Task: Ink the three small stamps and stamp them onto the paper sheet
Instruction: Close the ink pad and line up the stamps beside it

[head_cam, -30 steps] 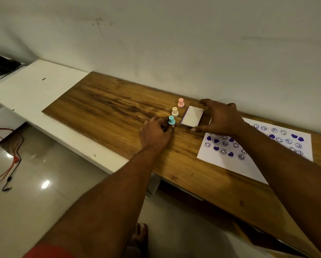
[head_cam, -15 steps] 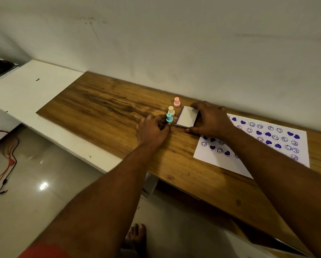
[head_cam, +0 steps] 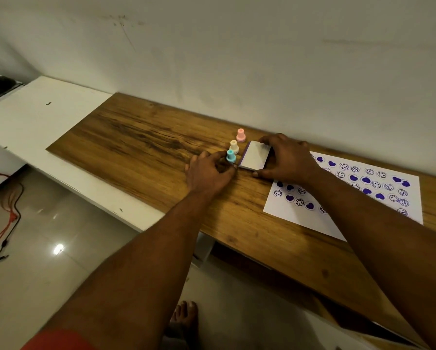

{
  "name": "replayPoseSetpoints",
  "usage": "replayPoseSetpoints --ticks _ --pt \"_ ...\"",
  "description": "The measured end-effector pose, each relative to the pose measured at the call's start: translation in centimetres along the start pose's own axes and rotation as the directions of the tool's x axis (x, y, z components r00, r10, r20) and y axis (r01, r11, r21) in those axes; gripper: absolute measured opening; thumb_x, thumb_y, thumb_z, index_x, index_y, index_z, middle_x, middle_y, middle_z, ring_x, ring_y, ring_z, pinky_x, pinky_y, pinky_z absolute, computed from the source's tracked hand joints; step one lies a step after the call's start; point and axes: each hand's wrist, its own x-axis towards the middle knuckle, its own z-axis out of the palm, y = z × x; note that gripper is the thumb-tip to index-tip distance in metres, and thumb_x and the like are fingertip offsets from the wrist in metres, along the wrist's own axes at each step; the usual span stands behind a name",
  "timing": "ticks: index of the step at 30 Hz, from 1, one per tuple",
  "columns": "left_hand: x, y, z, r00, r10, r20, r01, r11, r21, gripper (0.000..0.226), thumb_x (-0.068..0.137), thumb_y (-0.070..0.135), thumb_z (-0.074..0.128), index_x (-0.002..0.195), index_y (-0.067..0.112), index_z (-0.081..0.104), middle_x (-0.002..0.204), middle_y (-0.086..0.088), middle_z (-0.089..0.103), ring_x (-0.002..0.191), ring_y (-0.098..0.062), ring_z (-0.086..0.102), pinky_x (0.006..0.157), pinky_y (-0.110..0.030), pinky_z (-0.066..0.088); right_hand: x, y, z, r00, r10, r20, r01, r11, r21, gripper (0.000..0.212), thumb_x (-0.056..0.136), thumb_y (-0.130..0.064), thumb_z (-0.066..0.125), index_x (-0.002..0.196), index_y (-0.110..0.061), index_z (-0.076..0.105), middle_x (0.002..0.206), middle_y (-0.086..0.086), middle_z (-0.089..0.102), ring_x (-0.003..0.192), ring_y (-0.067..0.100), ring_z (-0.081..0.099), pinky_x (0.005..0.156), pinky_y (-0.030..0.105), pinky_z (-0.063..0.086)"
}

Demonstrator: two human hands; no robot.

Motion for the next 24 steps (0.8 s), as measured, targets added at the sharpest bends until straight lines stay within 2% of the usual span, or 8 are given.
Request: replayPoseSetpoints --ticks 3,10,17,24 --pt "-0.05 0.24 -0.02 1.0 -0.01 -0.022 0.009 1.0 -0.015 0.057 0.089 0.068 0.064 0.139 0.039 0.064 0.121 -0.001 0.063 0.121 -0.026 0.051 0.105 -0.049 0.041 0.04 0.01 0.09 1.0 0.003 0.001 -0.003 1.0 -0.002 0.102 0.066 -0.076 0.077 0.15 -0.032 0.04 0.151 -0.002 0.049 0.135 0.024 0.05 0.109 0.053 0.035" --pt "0.08 0.08 0.17 0.999 -0.017 -0.04 0.015 0.999 -0.037 0.05 0.095 0.06 0.064 0.14 0.038 0.064 0.115 0.001 0.063 0.116 -0.023 0.052 0.098 -0.044 0.04 0.28 0.08 0.1 1.0 0.004 0.011 -0.004 1.0 0.005 0.101 0.067 -0.074 0.078 0.15 -0.033 0.04 0.151 -0.001 0.048 0.136 0.025 0.049 0.111 0.052 0.033" --pt "0.68 -0.04 0.52 1.0 0.023 -0.008 -0.022 0.998 0.05 0.051 0.097 0.062 0.056 0.144 0.04 0.059 0.122 -0.005 0.062 0.121 -0.027 0.05 0.103 -0.049 0.041 0.25 0.23 0.11 1.0 0.003 0.017 -0.004 1.0 0.014 0.101 0.065 -0.076 0.077 0.15 -0.033 0.041 0.152 -0.002 0.047 0.136 0.024 0.049 0.11 0.052 0.033" --pt "0.76 -0.27 0.56 1.0 0.021 -0.016 -0.021 1.0 0.011 0.05 0.097 0.059 0.06 0.143 0.04 0.06 0.119 -0.003 0.062 0.119 -0.026 0.051 0.103 -0.049 0.042 0.4 0.39 0.1 1.0 -0.003 0.029 0.002 1.0 0.028 0.103 0.064 -0.076 0.078 0.15 -0.032 0.041 0.153 -0.001 0.047 0.136 0.025 0.049 0.111 0.054 0.032"
